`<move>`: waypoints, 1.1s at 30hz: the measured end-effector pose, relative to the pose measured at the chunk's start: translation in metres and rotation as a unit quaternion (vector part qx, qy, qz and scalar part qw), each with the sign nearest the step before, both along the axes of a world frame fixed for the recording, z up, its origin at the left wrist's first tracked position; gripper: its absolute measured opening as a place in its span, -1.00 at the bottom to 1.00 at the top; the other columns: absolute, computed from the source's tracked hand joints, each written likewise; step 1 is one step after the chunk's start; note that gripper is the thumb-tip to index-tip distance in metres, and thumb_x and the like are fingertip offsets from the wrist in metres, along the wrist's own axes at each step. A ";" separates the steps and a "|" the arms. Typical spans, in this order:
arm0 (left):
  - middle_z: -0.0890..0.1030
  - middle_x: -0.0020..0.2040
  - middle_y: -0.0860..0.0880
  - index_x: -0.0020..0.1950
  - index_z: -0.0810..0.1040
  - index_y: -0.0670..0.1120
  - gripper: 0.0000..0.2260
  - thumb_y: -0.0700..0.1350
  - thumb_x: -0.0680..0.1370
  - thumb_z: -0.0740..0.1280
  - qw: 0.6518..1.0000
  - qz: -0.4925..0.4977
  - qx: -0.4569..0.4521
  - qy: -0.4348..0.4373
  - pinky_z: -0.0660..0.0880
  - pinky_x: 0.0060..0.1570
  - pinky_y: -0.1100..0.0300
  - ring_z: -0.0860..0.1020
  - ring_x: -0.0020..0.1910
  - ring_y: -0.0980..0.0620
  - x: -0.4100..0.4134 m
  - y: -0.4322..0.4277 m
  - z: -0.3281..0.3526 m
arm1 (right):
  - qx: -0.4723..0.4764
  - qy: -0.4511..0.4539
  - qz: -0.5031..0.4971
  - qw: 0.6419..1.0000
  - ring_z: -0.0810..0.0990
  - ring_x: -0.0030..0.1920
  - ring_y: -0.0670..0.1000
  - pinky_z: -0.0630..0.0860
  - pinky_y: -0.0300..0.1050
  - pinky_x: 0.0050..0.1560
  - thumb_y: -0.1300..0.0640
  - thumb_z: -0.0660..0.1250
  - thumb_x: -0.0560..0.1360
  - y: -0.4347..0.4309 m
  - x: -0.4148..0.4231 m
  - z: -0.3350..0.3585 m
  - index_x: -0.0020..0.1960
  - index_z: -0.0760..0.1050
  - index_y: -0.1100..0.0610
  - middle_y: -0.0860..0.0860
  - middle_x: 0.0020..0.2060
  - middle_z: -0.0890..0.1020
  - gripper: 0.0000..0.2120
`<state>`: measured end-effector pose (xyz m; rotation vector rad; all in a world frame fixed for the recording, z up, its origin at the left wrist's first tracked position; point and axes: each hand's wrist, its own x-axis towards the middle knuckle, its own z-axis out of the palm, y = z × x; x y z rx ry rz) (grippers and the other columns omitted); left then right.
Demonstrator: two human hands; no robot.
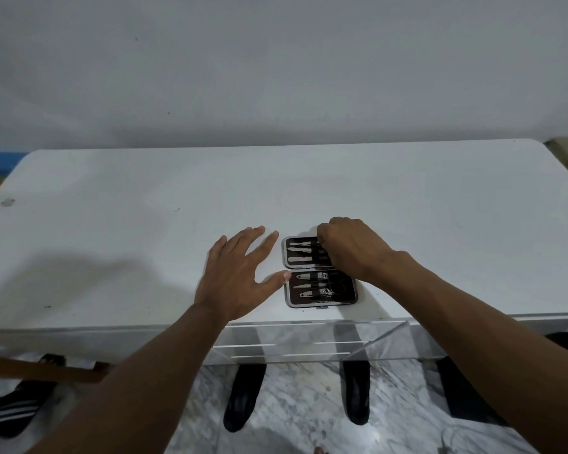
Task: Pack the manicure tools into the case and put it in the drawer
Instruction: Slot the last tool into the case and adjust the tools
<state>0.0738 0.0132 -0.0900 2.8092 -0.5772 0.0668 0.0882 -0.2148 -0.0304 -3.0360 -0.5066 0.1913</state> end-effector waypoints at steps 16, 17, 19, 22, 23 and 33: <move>0.21 0.55 0.08 0.53 0.17 0.18 -0.33 0.45 0.49 -0.04 1.000 0.002 -0.002 0.000 0.00 0.48 -0.08 0.11 0.53 0.06 0.000 0.000 0.001 | 0.027 0.030 0.029 0.999 0.55 -0.11 0.21 0.49 0.03 -0.08 0.27 0.15 0.48 -0.005 0.003 0.006 -0.02 0.50 0.19 0.14 -0.06 0.57 -0.82; 0.21 0.55 0.08 0.52 0.17 0.18 -0.33 0.45 0.49 -0.03 1.000 0.003 -0.002 -0.002 0.00 0.48 -0.08 0.12 0.53 0.06 0.000 0.000 0.001 | 0.028 0.031 0.028 0.999 0.55 -0.11 0.20 0.49 0.02 -0.08 0.27 0.15 0.48 -0.005 0.003 0.006 -0.01 0.50 0.18 0.14 -0.05 0.57 -0.82; 0.22 0.54 0.08 0.52 0.19 0.17 -0.33 0.45 0.49 -0.02 1.000 0.003 -0.001 -0.004 0.01 0.48 -0.08 0.12 0.52 0.06 0.000 -0.001 0.002 | 0.035 0.030 0.028 0.999 0.55 -0.10 0.20 0.47 0.02 -0.09 0.26 0.14 0.50 -0.007 0.002 0.007 0.01 0.50 0.17 0.14 -0.05 0.57 -0.82; 0.22 0.54 0.08 0.52 0.20 0.17 -0.33 0.45 0.49 -0.03 1.000 0.004 -0.002 -0.004 0.02 0.48 -0.08 0.13 0.52 0.06 0.000 0.000 0.001 | 0.044 0.029 0.035 0.998 0.55 -0.08 0.19 0.43 -0.02 -0.11 0.26 0.16 0.51 -0.007 0.001 0.007 0.02 0.50 0.15 0.13 -0.04 0.57 -0.83; 0.22 0.54 0.08 0.52 0.20 0.17 -0.33 0.46 0.48 -0.03 1.000 0.004 -0.002 -0.003 0.02 0.48 -0.08 0.13 0.52 0.06 0.000 0.000 0.001 | 0.048 0.031 0.036 0.998 0.55 -0.08 0.18 0.41 -0.04 -0.12 0.27 0.17 0.51 -0.007 0.000 0.007 0.02 0.50 0.15 0.12 -0.04 0.57 -0.83; 0.24 0.53 0.07 0.51 0.23 0.18 -0.34 0.46 0.49 -0.02 1.000 0.001 0.005 -0.009 0.03 0.47 -0.08 0.15 0.51 0.05 0.002 0.000 0.000 | 0.166 0.006 -0.123 0.978 0.55 0.02 0.14 0.40 -0.09 -0.03 0.18 0.20 0.54 -0.026 -0.014 0.007 0.14 0.52 0.15 0.10 0.02 0.59 -0.78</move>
